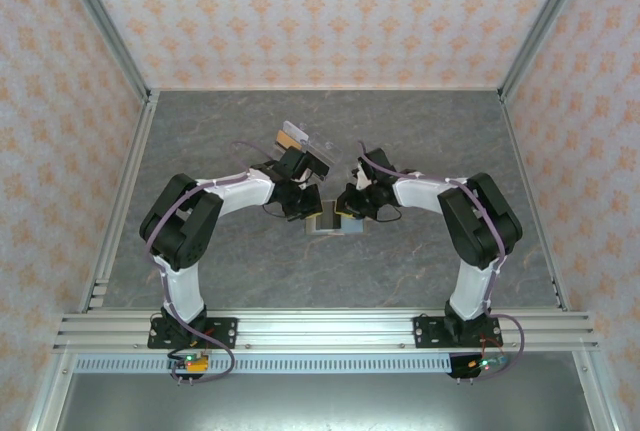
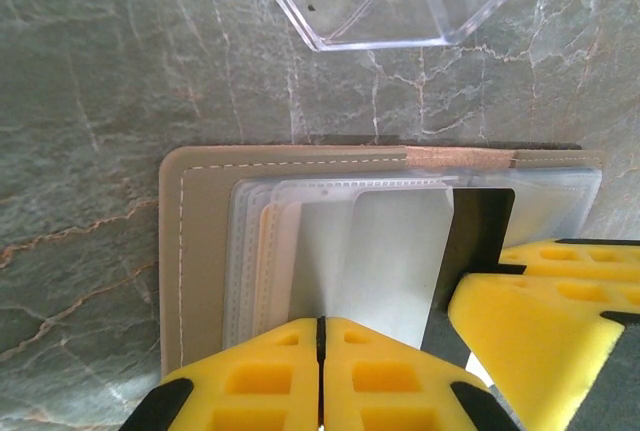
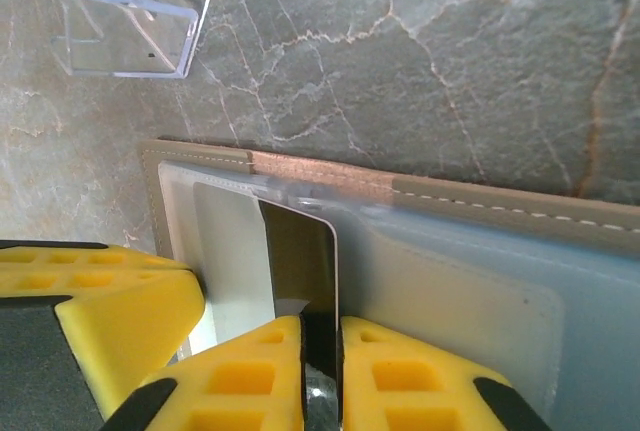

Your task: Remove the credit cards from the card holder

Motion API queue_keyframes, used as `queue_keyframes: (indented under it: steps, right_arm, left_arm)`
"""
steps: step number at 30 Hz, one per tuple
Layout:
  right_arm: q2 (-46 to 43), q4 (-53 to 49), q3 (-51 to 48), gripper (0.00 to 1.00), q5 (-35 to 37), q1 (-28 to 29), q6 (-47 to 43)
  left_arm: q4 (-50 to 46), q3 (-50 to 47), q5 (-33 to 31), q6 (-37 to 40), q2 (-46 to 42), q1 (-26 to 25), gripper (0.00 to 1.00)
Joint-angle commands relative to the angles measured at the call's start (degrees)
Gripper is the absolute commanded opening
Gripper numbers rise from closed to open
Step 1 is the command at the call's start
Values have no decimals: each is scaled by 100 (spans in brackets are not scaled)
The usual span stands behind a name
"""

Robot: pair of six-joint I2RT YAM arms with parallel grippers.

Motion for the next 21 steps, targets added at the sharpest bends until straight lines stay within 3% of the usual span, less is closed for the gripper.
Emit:
queue_keyframes:
  steps: [1,13,21]
  right_arm:
    - [-117,27,-34,9,286,-54,13]
    - [-1145,-533,-418,3,804,-319,-747]
    - [-1978,65,-363,1,108,-362,-986]
  left_arm:
    - [-288,-35,-310,-76,26,-24,8]
    - [-257,47,-209,-141,-421,-8,24]
    - [319,-213,103,-282,-1302,361,52]
